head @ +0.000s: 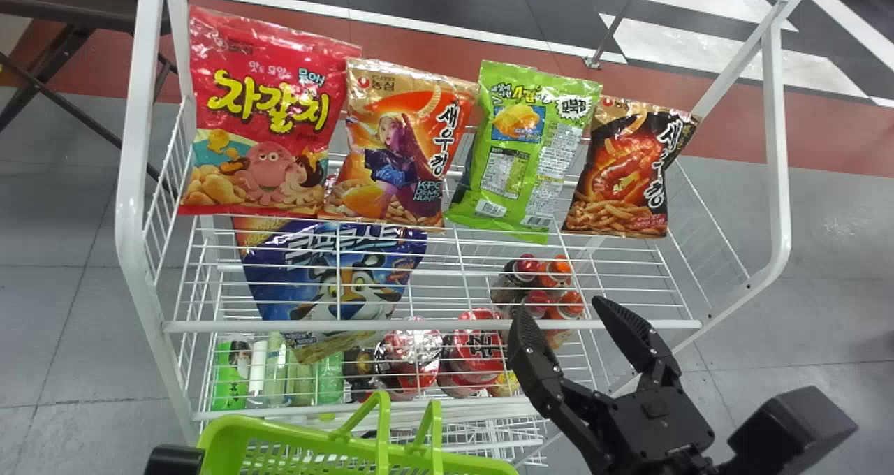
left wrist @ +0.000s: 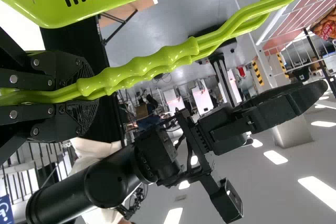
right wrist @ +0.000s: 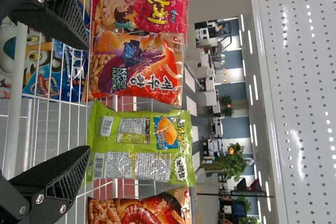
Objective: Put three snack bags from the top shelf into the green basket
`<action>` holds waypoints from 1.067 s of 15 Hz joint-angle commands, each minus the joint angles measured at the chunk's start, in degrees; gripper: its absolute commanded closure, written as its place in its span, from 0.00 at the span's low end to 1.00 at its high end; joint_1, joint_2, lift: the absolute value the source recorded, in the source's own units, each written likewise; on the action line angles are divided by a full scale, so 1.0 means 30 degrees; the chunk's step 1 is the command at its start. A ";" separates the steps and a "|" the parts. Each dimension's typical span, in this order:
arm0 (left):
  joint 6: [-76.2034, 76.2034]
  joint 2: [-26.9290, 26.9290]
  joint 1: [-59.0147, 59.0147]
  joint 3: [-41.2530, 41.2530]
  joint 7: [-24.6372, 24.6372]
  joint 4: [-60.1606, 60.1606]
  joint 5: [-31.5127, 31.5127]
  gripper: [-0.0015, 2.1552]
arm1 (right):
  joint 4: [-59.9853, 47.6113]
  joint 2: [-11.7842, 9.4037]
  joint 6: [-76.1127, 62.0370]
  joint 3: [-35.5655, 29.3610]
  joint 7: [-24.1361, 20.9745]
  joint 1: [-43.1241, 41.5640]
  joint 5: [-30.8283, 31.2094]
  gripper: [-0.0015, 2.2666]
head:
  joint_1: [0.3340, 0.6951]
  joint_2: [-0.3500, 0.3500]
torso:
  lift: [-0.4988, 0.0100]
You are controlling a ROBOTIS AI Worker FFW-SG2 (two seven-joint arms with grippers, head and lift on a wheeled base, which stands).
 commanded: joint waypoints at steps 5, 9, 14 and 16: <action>0.0059 0.0002 0.0059 0.0086 0.0001 -0.0025 0.0088 0.65 | 0.0028 -0.0062 -0.0152 -0.0002 0.0002 -0.0026 0.0000 0.07 | 1.00 0.00 | 0.89; 0.0117 0.0002 0.0059 0.0057 0.0030 -0.0054 0.0118 0.65 | -0.0001 -0.0120 -0.0327 0.0027 0.0002 0.0003 0.0000 0.07 | 1.00 0.00 | 0.89; 0.0234 0.0002 0.0176 -0.0002 0.0206 -0.0230 0.0118 0.65 | 0.0673 -0.0091 0.0493 0.0320 -0.0056 -0.1930 0.0000 0.07 | 1.00 0.00 | 0.89; 0.0234 -0.0027 0.0147 -0.0119 0.0323 -0.0172 0.0000 0.65 | 0.1728 0.0144 0.2720 0.1199 -0.0086 -0.4567 0.0058 0.07 | 1.00 0.00 | 0.89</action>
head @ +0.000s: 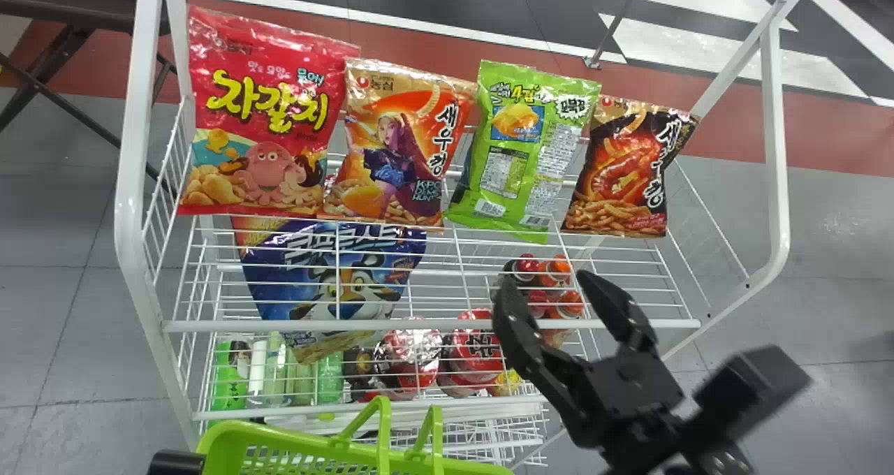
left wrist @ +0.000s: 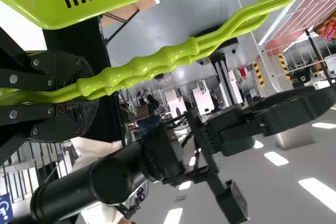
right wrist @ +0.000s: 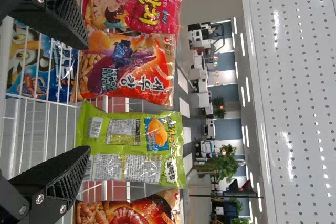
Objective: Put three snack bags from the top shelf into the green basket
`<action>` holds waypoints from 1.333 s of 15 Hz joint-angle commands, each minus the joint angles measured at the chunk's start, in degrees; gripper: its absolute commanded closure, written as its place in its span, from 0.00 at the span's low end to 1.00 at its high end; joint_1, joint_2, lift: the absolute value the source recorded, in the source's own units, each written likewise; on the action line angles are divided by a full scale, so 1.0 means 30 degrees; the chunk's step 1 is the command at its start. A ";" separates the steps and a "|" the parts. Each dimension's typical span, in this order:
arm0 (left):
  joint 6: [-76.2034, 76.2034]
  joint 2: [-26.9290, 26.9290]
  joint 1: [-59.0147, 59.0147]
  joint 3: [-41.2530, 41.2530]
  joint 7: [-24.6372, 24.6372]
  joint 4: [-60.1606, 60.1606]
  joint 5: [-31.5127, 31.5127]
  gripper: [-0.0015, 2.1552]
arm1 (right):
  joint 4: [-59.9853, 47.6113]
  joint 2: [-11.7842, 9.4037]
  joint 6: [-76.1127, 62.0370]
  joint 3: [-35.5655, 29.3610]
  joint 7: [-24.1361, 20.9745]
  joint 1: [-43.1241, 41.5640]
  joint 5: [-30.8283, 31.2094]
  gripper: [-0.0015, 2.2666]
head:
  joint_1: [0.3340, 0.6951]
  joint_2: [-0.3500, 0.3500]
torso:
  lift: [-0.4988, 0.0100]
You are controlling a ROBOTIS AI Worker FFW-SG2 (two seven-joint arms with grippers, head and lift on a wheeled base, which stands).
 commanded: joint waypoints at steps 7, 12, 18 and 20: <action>0.0469 0.0064 -0.0073 -0.0515 0.0717 -0.0092 -0.0331 0.65 | 0.5917 0.1241 0.5537 0.3226 -0.0187 -1.0374 0.1313 0.07 | 1.00 0.00 | 0.89; 0.0469 -0.0053 0.0015 -0.0603 0.0776 -0.0033 -0.0595 0.65 | 0.8466 0.1476 0.6475 0.4046 -0.0363 -1.3831 0.1401 0.07 | 1.00 0.00 | 0.89; 0.0469 -0.0053 -0.0102 -0.0662 0.0776 0.0084 -0.0595 0.65 | 0.9403 0.1593 0.7881 0.4105 0.0047 -1.5443 0.1313 0.87 | 1.00 0.00 | 0.89; 0.0469 -0.0053 -0.0102 -0.0633 0.0717 0.0114 -0.0566 0.65 | 0.8202 0.1417 0.9053 0.3958 0.0106 -1.4974 0.1196 0.99 | 1.00 0.00 | 0.89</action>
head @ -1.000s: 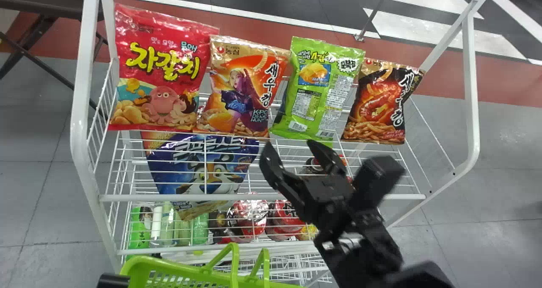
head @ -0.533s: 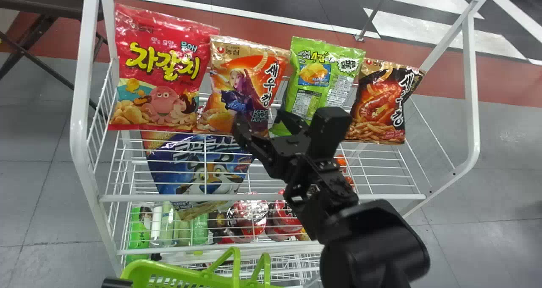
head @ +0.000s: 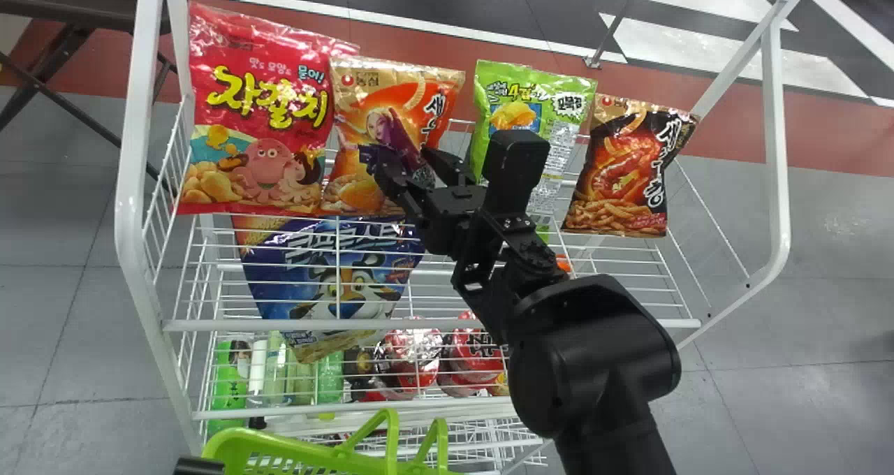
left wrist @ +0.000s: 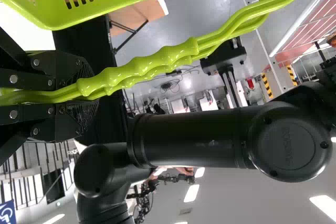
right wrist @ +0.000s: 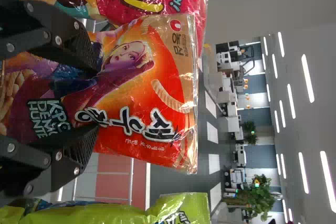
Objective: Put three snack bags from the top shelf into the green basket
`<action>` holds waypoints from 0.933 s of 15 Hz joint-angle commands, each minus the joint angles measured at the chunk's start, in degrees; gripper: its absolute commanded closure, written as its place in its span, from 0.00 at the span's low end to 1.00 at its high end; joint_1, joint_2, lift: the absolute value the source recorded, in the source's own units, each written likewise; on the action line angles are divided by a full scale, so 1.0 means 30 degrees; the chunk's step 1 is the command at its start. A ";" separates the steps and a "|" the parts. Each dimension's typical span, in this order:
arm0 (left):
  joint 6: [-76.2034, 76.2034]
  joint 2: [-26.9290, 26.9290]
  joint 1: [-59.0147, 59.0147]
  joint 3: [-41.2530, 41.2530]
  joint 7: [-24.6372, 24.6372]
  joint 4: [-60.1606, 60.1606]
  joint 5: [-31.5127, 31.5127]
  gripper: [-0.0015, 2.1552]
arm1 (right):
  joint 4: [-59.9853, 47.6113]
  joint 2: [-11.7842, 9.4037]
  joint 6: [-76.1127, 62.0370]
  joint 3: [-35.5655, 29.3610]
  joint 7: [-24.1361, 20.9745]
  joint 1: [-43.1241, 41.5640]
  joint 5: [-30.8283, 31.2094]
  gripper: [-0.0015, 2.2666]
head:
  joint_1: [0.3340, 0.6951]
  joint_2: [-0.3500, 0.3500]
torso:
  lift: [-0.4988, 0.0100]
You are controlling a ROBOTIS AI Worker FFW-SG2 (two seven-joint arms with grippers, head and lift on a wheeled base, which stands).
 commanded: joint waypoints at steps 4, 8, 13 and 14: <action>-0.0053 0.0030 -0.0205 0.0020 -0.0256 0.0141 0.0162 0.65 | -0.4214 -0.0942 0.3822 -0.0960 0.0189 0.1958 -0.0333 0.99 | 1.00 0.00 | 0.89; -0.0463 0.0030 -0.0381 0.0577 -0.0549 0.0405 0.0748 0.65 | -0.7349 -0.1206 0.7924 -0.3597 0.1302 0.3217 -0.3350 0.99 | 1.00 0.00 | 0.89; -0.1049 0.0059 -0.0381 0.1075 -0.0578 0.0288 0.1129 0.65 | -1.1333 -0.1411 1.3314 -0.7933 0.3206 0.4946 -0.7071 0.99 | 1.00 0.00 | 0.89; -0.1166 0.0030 -0.0381 0.1075 -0.0549 0.0317 0.1187 0.65 | -1.1978 -0.1381 1.4311 -0.8958 0.3734 0.5444 -0.7774 0.99 | 1.00 0.00 | 0.89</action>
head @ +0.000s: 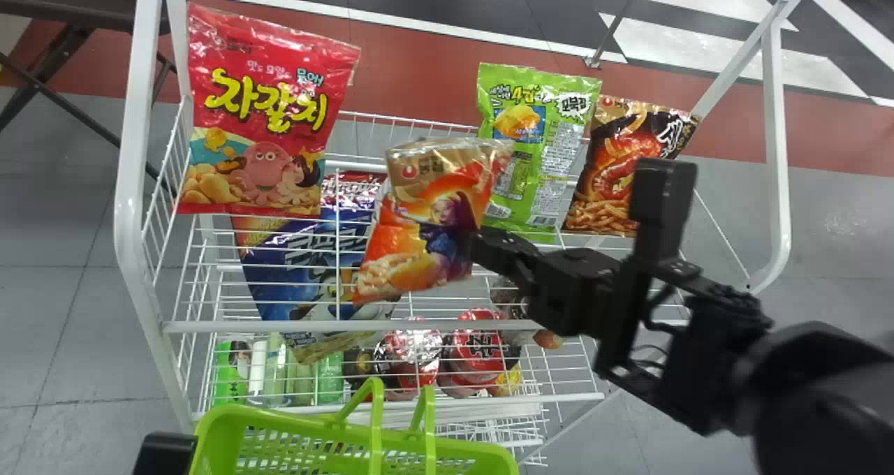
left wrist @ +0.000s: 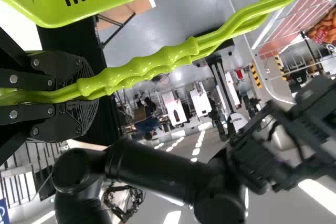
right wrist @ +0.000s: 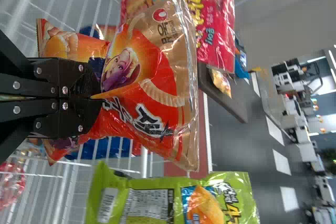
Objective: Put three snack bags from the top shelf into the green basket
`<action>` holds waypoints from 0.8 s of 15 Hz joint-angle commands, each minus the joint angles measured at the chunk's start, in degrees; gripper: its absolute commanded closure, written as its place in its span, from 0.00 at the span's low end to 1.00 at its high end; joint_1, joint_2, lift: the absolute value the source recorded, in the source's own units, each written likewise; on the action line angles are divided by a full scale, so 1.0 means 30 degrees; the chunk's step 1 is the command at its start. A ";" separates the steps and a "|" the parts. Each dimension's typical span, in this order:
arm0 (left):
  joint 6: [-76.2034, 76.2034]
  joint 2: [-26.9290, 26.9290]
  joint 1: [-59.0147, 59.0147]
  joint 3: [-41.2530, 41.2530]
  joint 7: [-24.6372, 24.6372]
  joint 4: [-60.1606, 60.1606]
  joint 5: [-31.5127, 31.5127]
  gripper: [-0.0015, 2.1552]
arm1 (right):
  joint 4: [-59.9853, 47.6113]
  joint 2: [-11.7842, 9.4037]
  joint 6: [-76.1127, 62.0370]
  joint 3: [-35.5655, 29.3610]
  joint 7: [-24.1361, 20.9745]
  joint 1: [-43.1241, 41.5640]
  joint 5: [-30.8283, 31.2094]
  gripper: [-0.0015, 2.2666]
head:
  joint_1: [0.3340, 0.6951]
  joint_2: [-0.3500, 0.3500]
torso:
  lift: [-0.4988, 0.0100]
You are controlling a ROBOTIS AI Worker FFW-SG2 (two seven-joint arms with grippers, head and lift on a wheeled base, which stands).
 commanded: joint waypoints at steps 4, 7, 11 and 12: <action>-0.1053 -0.0063 0.0118 0.0276 0.0058 -0.0006 0.0413 0.65 | -0.3567 0.0711 0.5823 -0.6760 0.1435 0.2336 -0.4356 0.99 | 1.00 0.00 | 0.89; -0.1287 -0.0092 0.0176 0.0569 0.0087 -0.0065 0.0618 0.65 | -0.4739 0.0681 0.7445 -0.9983 0.1611 0.3039 -0.5587 0.99 | 1.00 0.00 | 0.89; -0.1463 -0.0092 0.0176 0.0803 0.0204 -0.0123 0.0794 0.65 | -0.4915 0.0418 0.7445 -1.3440 0.3340 0.3420 -0.7344 0.99 | 1.00 0.00 | 0.89; -0.1522 -0.0092 0.0176 0.0862 0.0204 -0.0153 0.0852 0.65 | -0.4915 0.0359 0.7445 -1.3850 0.3369 0.3508 -0.8047 0.99 | 1.00 0.00 | 0.89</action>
